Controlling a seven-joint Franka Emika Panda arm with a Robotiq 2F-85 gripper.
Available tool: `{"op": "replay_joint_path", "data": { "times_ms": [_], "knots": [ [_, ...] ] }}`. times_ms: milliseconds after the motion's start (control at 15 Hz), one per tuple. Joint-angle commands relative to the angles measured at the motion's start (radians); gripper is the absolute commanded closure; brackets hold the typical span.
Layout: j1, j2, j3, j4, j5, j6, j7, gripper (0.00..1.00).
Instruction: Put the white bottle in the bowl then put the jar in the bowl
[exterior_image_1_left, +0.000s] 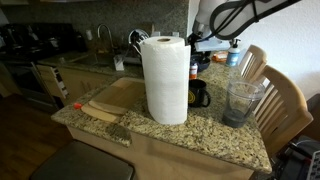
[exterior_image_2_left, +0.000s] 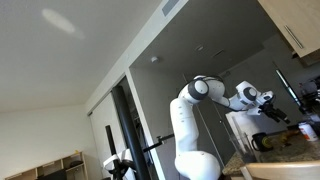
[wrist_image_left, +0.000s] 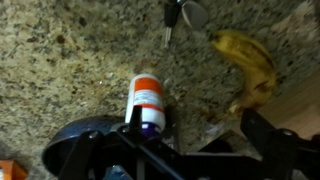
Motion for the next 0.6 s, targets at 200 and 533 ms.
{"op": "replay_joint_path", "data": {
  "times_ms": [200,533],
  "knots": [
    [-0.004,-0.010,-0.024,0.002,-0.038,0.007,0.048,0.00],
    [0.006,0.034,-0.068,0.028,-0.182,-0.133,0.240,0.00]
  ]
}}
